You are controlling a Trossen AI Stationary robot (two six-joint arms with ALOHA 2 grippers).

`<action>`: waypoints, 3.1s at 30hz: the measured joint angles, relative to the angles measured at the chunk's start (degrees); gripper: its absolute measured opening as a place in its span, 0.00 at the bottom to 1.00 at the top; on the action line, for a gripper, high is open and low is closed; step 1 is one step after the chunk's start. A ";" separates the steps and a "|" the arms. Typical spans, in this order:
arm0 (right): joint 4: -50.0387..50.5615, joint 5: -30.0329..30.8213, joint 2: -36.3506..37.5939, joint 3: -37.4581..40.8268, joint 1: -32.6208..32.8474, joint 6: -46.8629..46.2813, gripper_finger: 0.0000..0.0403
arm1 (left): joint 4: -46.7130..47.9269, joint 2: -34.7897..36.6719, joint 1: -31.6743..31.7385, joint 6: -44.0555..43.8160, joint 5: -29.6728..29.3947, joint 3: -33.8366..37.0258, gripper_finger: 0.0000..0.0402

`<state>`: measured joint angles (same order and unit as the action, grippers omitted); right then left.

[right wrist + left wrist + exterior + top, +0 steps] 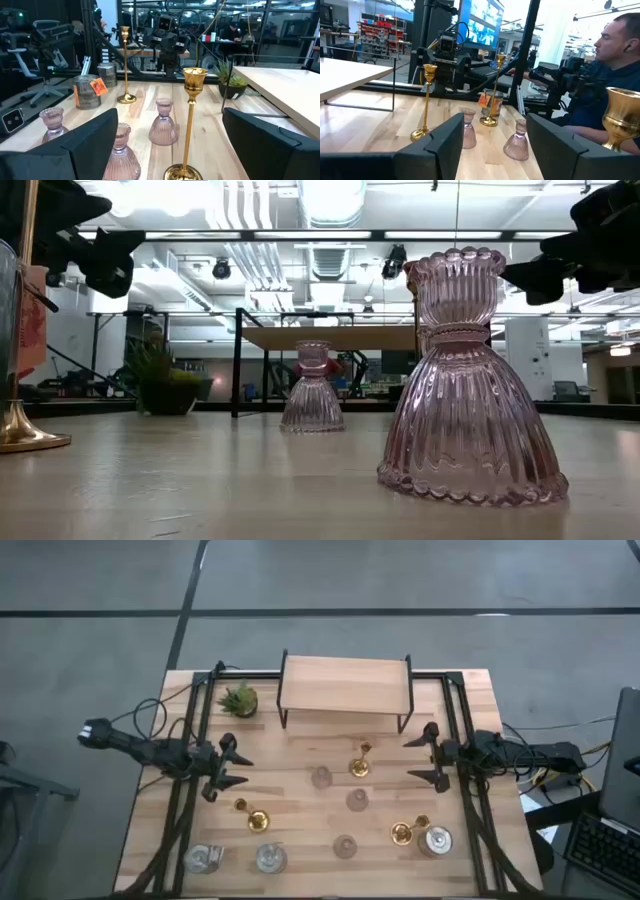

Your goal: Pick & Place candle stick holders

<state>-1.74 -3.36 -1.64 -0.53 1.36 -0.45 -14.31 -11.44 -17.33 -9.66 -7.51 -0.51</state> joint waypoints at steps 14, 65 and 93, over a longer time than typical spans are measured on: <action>0.00 0.00 0.00 -0.01 0.00 0.00 0.88 | 0.00 -0.01 0.00 0.00 -0.01 -0.01 0.54; -8.04 -8.97 -0.01 -0.01 0.01 -16.57 0.88 | 0.00 -0.01 0.00 -0.01 0.00 -0.01 0.54; -8.92 -27.10 -0.01 -0.01 3.86 -23.73 0.88 | 0.00 -0.02 -0.01 0.00 -0.02 0.00 0.54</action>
<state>-10.65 -30.45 -1.65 -0.54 5.22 -24.17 -14.31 -11.46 -17.34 -9.66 -7.53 -0.51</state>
